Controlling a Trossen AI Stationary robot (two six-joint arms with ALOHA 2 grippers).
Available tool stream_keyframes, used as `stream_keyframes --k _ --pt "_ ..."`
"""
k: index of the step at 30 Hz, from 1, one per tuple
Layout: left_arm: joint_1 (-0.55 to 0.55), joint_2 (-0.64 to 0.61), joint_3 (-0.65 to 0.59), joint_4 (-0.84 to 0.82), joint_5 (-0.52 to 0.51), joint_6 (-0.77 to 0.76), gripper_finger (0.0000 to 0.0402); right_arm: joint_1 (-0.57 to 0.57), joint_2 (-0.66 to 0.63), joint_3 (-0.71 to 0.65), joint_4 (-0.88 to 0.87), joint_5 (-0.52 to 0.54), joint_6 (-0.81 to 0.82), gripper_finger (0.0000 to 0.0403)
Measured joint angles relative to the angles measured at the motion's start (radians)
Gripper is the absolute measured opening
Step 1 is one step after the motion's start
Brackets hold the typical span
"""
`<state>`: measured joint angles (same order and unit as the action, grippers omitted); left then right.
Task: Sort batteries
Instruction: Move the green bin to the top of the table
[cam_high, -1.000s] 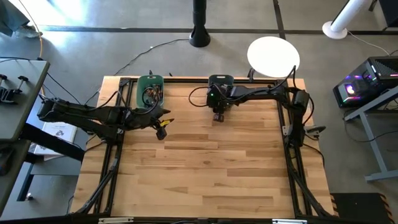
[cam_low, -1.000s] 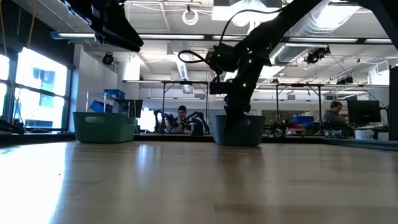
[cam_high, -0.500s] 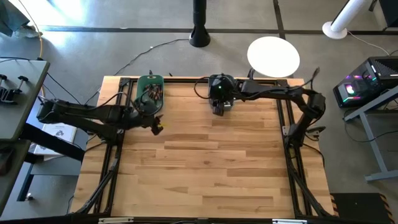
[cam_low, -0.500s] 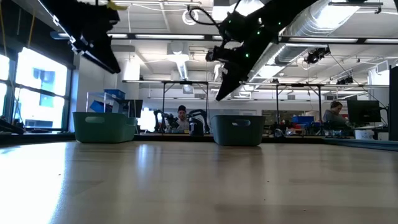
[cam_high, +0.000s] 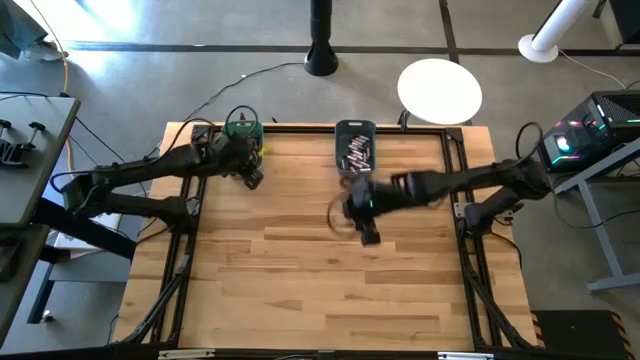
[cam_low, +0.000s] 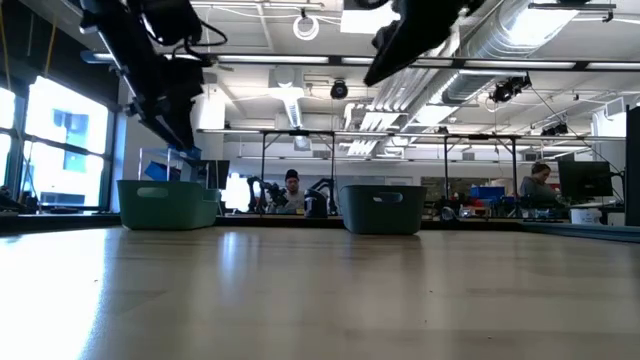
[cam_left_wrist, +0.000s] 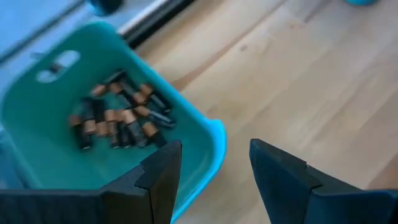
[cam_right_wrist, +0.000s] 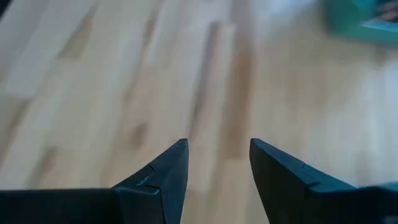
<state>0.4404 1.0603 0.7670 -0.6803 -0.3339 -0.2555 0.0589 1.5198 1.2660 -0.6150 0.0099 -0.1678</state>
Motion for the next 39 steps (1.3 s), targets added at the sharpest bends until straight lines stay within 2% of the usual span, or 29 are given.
stream_keyframes --k 3,5,8,12,16,21,26,28,39 --pt "0.068 0.059 0.0 0.072 0.131 0.067 0.0193 0.116 -0.001 -0.004 -0.12 0.047 0.123 0.0165" --pt "0.092 0.11 0.001 0.091 0.175 0.122 0.0201 0.196 -0.001 -0.005 -0.217 0.109 0.244 0.0165" --pt "0.111 0.187 0.0 0.074 0.18 0.205 0.0209 0.312 -0.001 -0.006 -0.295 0.218 0.39 0.0165" --pt "0.117 0.25 0.0 0.082 0.179 0.212 0.0207 0.435 -0.001 -0.006 -0.308 0.344 0.492 0.0165" --pt "0.116 0.296 0.0 0.074 0.164 0.208 0.0193 0.509 -0.001 -0.006 -0.331 0.453 0.573 0.0165" --pt "0.109 0.318 0.0 0.061 0.14 0.238 0.0135 0.558 -0.001 -0.006 -0.395 0.532 0.698 0.0165" --pt "0.07 0.319 0.0 0.075 0.129 0.272 0.0038 0.581 -0.001 -0.006 -0.429 0.555 0.783 0.0165" --pt "0.04 0.319 0.0 0.088 0.132 0.291 0.0011 0.584 -0.001 -0.006 -0.429 0.567 0.788 0.0165" --pt "-0.122 0.319 -0.002 0.308 0.16 0.289 0.0004 0.583 -0.001 -0.006 -0.427 0.591 0.787 0.0165"
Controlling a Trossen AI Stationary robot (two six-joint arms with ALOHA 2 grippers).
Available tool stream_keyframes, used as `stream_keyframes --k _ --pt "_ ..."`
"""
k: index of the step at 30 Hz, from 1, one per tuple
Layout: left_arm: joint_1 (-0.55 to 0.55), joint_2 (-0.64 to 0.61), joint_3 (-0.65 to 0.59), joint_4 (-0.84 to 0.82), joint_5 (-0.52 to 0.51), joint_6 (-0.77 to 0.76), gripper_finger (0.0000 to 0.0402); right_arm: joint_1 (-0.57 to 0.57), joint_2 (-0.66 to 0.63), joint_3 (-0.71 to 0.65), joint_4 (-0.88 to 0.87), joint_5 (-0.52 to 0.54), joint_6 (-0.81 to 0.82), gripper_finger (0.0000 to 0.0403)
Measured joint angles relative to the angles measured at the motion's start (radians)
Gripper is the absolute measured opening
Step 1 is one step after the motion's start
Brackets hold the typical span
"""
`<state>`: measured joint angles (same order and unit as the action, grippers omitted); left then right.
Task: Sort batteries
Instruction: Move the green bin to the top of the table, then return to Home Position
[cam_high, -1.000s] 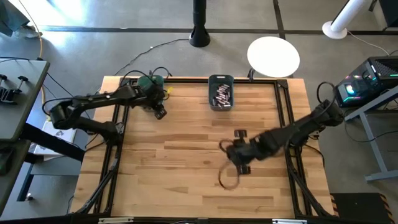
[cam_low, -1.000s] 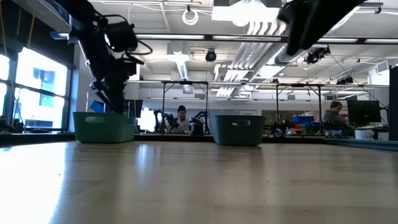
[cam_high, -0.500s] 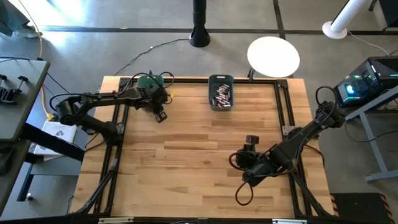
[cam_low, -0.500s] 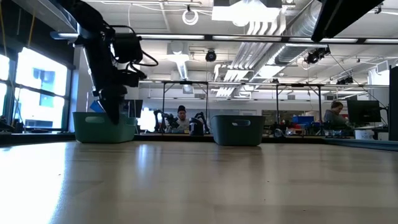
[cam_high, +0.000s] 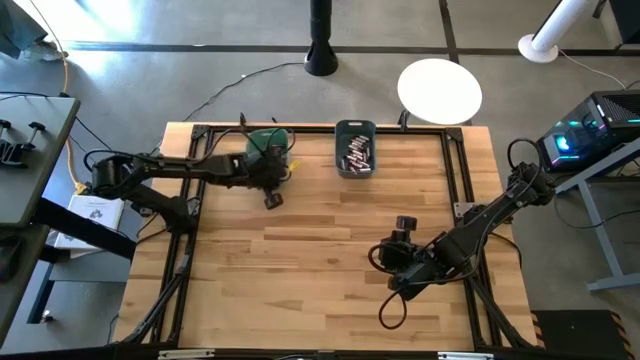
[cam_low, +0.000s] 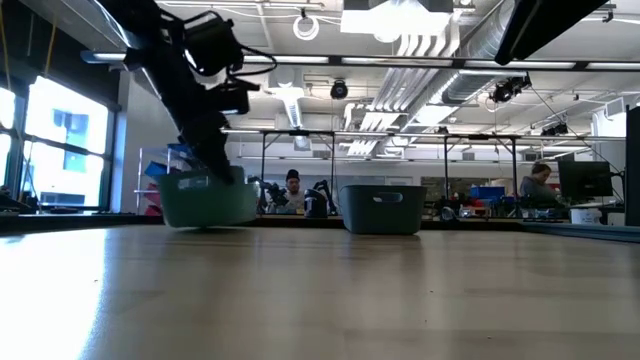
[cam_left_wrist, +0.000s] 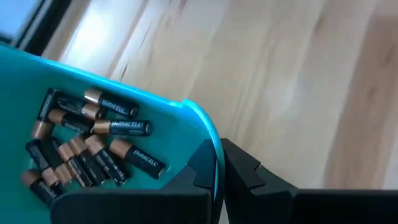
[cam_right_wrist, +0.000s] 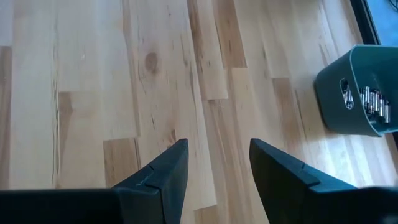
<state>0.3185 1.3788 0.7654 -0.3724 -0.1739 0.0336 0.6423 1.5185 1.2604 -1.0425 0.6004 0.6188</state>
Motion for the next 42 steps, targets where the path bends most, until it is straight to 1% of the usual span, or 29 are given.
stream_keyframes --k 4,6,8,15,21,26,31,33,35,40,42 --pt "-0.033 0.036 0.0 0.139 0.009 0.03 0.0002 0.0 0.0 0.0 0.003 0.0 -0.014 0.0165" --pt "-0.043 0.077 0.004 0.206 0.012 0.045 0.0002 -0.001 0.0 0.0 0.004 0.0 -0.015 0.0165" --pt "-0.05 0.13 0.03 0.233 0.011 0.057 0.0001 -0.001 0.0 0.0 0.004 0.0 -0.015 0.0165" --pt "-0.051 0.322 0.191 0.239 0.003 0.058 0.0001 -0.001 0.0 0.0 0.005 -0.001 -0.016 0.0165" --pt "-0.041 0.447 0.324 0.23 0.007 0.082 0.0 -0.001 0.0 0.0 0.007 -0.001 -0.016 0.0165" --pt "-0.024 0.51 0.407 0.237 0.012 0.103 0.0001 -0.001 0.0 0.0 0.011 -0.002 -0.014 0.0165" --pt "-0.012 0.542 0.439 0.254 0.012 0.156 0.0004 -0.001 0.0 0.001 0.028 -0.002 -0.014 0.0165" --pt "-0.009 0.544 0.44 0.262 0.012 0.174 0.0015 -0.001 0.0 0.001 0.038 -0.002 -0.014 0.0165" --pt "-0.005 0.544 0.44 0.267 0.015 0.181 0.0036 -0.001 0.0 0.001 0.048 -0.002 -0.014 0.0165" --pt "-0.002 0.536 0.442 0.268 0.015 0.181 0.0109 -0.001 0.0 0.001 0.067 0.001 -0.014 0.0165" --pt "-0.002 0.523 0.444 0.255 0.015 0.181 0.0137 -0.001 0.0 0.001 0.07 0.02 -0.014 0.0165"
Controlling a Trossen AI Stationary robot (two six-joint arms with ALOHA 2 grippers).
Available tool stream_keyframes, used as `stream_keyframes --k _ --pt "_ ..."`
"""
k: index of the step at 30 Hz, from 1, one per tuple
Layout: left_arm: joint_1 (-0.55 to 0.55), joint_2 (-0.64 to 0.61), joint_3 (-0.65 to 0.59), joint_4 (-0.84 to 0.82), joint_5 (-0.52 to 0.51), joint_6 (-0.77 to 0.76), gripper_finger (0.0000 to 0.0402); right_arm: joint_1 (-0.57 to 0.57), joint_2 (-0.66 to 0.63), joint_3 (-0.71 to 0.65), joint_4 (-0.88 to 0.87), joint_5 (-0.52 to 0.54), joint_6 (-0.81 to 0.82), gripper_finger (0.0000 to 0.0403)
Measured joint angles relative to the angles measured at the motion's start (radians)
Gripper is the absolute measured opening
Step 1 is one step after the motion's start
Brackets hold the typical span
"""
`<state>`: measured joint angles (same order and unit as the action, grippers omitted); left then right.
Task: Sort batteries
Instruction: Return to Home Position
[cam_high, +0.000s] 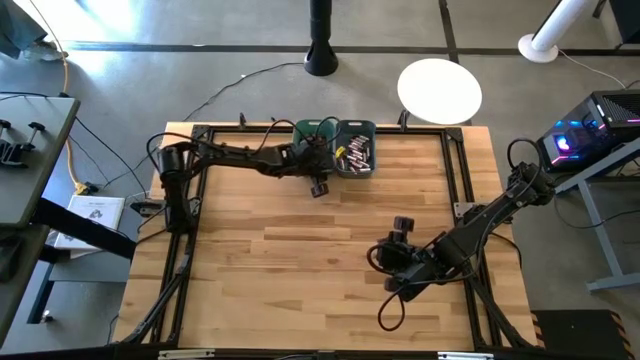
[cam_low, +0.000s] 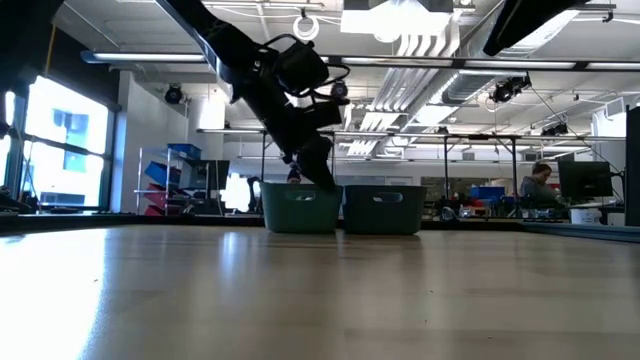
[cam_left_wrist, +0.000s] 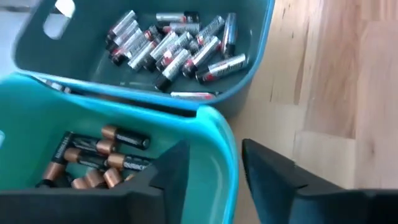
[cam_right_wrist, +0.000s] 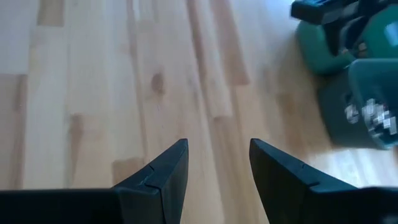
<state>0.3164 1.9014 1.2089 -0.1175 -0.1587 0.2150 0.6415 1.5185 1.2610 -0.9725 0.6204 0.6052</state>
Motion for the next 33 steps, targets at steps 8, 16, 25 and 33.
stream_keyframes --k 8,16,25,33 --pt "0.0 -0.157 0.013 -0.078 -0.019 -0.034 0.0183 -0.049 0.0 0.0 0.059 0.095 -0.184 0.0165" --pt "0.001 -0.504 -0.135 -0.115 -0.027 -0.026 0.0175 -0.237 -0.112 -0.278 0.533 -0.218 -0.47 0.0165" --pt "0.097 -0.954 -0.561 0.059 0.054 -0.093 0.0173 -0.55 -0.458 -0.743 1.26 -0.565 -0.663 0.0165" --pt "0.164 -1.242 -0.774 0.148 0.106 -0.172 0.0172 -0.792 -0.821 -0.95 1.32 -0.762 -0.593 0.0165"
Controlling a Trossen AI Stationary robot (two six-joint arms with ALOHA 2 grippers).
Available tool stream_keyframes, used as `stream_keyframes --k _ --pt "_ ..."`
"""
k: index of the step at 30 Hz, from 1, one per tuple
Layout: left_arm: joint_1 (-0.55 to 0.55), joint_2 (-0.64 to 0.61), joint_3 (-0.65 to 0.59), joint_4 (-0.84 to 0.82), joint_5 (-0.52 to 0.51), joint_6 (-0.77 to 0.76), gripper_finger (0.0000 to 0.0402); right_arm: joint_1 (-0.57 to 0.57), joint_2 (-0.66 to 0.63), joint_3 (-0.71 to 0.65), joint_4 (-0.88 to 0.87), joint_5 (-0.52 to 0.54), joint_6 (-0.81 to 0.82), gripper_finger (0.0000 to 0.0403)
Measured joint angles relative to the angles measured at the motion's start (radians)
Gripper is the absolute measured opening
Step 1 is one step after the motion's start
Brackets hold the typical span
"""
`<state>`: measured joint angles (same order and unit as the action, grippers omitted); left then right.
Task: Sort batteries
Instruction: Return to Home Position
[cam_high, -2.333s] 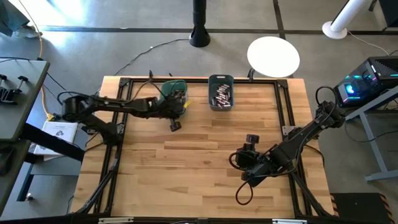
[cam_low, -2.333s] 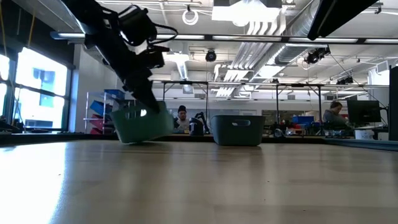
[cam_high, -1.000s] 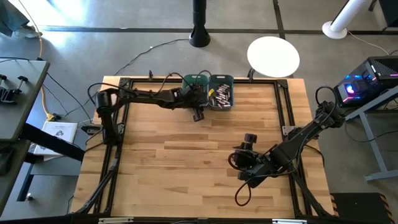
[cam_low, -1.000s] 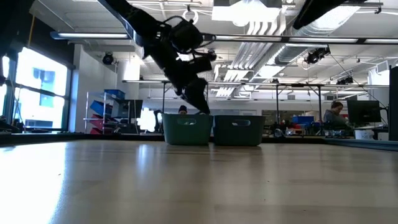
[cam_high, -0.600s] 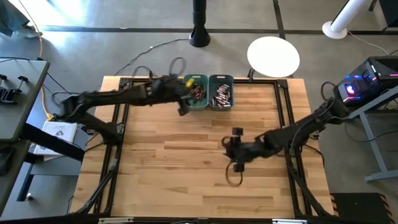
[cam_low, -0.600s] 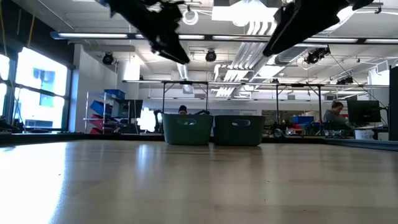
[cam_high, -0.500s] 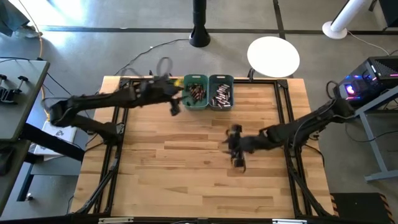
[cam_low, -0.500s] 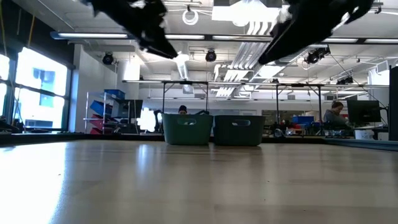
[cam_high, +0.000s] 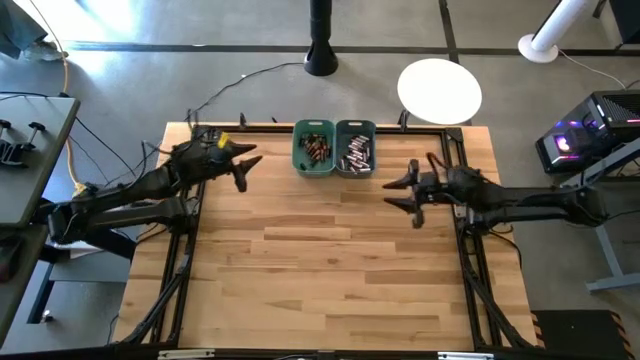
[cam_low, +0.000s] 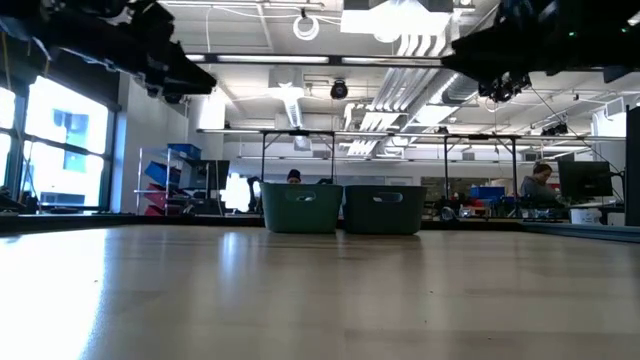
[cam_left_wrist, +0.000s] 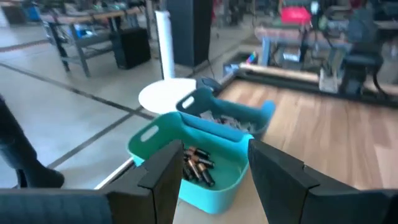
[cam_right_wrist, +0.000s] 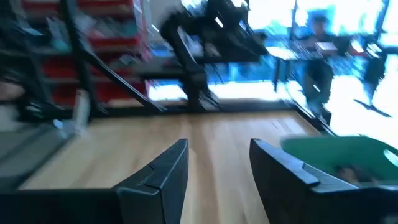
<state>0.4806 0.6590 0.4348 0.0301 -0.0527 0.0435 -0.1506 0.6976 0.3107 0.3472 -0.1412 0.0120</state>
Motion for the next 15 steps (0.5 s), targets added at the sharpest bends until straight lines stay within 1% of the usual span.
stream_keyframes --k 3,11,15 --pt "0.022 -0.089 -0.042 -0.004 0.003 -0.03 0.0172 -0.008 -0.114 -0.047 0.012 -0.075 0.009 0.0165" --pt "0.052 -0.316 -0.116 -0.021 0.13 -0.095 0.0172 -0.006 -0.372 -0.188 0.032 -0.08 0.043 0.0165" --pt "0.052 -0.428 -0.141 -0.092 0.148 -0.102 0.0172 -0.006 -0.476 -0.264 0.103 -0.08 0.08 0.0165"
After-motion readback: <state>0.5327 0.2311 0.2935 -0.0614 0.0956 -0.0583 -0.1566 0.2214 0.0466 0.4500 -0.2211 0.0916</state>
